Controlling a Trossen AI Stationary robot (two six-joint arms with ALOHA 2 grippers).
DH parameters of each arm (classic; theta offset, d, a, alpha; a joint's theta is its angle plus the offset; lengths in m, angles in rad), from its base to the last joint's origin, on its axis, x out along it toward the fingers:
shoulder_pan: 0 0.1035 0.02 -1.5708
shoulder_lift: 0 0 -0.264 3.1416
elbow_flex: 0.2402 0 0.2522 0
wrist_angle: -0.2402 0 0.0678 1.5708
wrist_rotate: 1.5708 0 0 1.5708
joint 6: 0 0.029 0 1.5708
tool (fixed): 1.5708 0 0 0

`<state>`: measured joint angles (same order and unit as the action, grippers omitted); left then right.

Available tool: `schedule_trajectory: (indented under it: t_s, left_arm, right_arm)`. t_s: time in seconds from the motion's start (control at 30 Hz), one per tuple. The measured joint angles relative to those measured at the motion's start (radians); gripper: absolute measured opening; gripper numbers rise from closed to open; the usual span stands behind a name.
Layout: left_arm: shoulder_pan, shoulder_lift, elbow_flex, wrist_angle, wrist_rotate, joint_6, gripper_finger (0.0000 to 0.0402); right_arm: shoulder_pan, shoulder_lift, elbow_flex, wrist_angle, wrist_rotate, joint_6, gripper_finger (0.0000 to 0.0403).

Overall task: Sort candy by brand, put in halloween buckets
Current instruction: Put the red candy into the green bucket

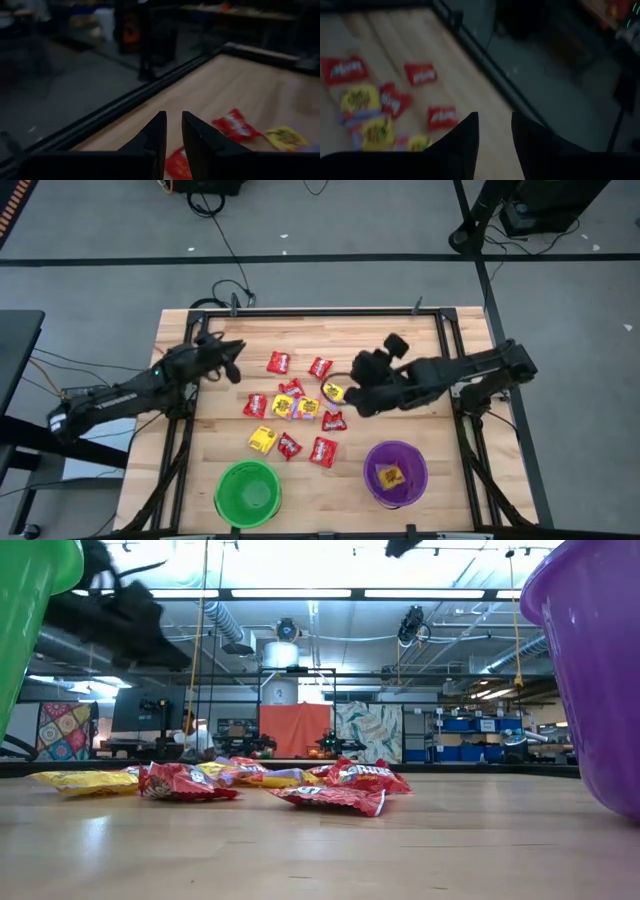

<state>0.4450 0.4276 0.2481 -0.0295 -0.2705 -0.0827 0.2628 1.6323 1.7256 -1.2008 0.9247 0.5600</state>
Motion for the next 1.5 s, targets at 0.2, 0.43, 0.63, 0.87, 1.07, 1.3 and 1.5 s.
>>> schedule_trajectory:
  t_s: [0.2,0.43,0.63,0.87,1.07,1.3,1.5]
  left_arm:
    - [0.0,0.358,0.205,-0.037,-0.023,-0.007,0.0067]
    - [0.011,0.735,0.353,-0.082,-0.227,0.014,0.0073]
    - [0.023,0.91,0.412,-0.064,-0.129,-0.039,0.012]
    - [0.025,0.963,0.476,-0.066,-0.029,-0.067,0.0212]
    - [0.034,1.011,0.485,-0.089,0.015,-0.108,0.0266]
    - [0.034,1.113,0.485,-0.119,0.022,-0.185,0.0278]
    - [0.034,1.17,0.485,-0.125,0.022,-0.22,0.0278]
  right_arm:
    - [-0.052,-0.065,0.0,0.15,0.053,-0.262,0.0128]
    - [-0.091,-0.162,0.0,0.115,0.105,-0.353,0.0129]
    - [-0.094,-0.226,0.0,0.071,0.072,-0.374,0.0129]
    - [-0.094,-0.245,0.0,-0.007,0.036,-0.361,0.0129]
    - [-0.094,-0.245,0.0,-0.06,0.013,-0.343,0.0129]
    - [-0.081,-0.245,0.0,-0.067,-0.007,-0.342,0.0129]
    - [-0.079,-0.245,0.0,-0.071,-0.009,-0.332,0.0129]
